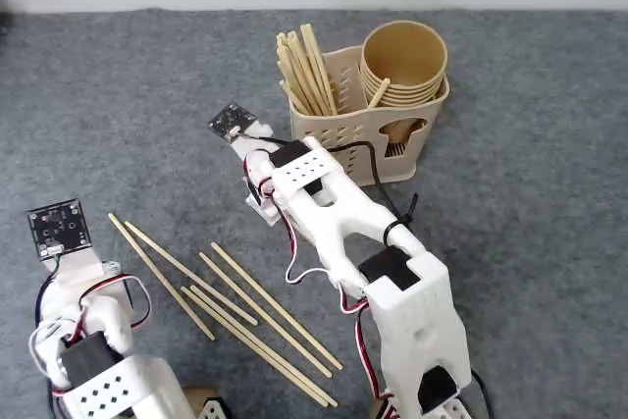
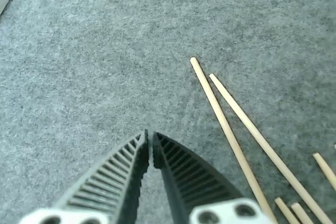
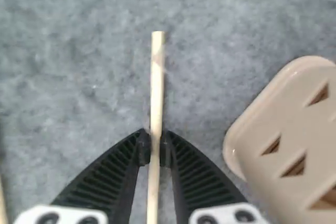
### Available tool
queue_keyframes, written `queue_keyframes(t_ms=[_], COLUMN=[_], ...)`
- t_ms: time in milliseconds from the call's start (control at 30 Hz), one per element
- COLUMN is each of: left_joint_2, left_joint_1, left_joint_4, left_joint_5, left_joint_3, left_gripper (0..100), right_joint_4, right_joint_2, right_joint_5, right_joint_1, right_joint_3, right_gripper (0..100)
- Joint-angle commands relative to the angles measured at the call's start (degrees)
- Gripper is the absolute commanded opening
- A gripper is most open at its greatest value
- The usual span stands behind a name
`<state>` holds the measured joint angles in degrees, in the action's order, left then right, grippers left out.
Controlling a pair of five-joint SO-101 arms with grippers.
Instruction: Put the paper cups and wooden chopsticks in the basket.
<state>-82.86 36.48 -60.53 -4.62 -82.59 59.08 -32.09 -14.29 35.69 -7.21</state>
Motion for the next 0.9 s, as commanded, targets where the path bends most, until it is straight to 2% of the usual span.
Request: queue_keyframes(t_ms=[0, 267, 500, 733, 867], left_joint_2=[-0.7, -0.7, -0.7, -0.7, -0.7], left_joint_1=[-0.4, -0.4, -0.4, -0.4, -0.4], left_joint_4=[1.2, 1.2, 1.2, 1.2, 1.2], left_joint_5=[-0.4, -0.4, -0.4, -0.4, -0.4], left_joint_3=[0.5, 0.5, 0.5, 0.5, 0.5], left_gripper=[1, 1, 1, 1, 1], right_joint_4=[6.3, 18.1, 24.7, 23.7, 15.8], right_joint_2=[2.6, 18.2, 32.8, 43.8, 47.9], right_joint_5=[-0.3, -0.1, 0.0, 0.1, 0.1], right_joint_1=[0.0, 1.4, 5.4, 4.8, 1.2], right_joint_3=[-4.7, -9.6, -14.4, -21.7, -22.2], right_gripper=[0.9, 0.8, 0.8, 0.8, 0.8])
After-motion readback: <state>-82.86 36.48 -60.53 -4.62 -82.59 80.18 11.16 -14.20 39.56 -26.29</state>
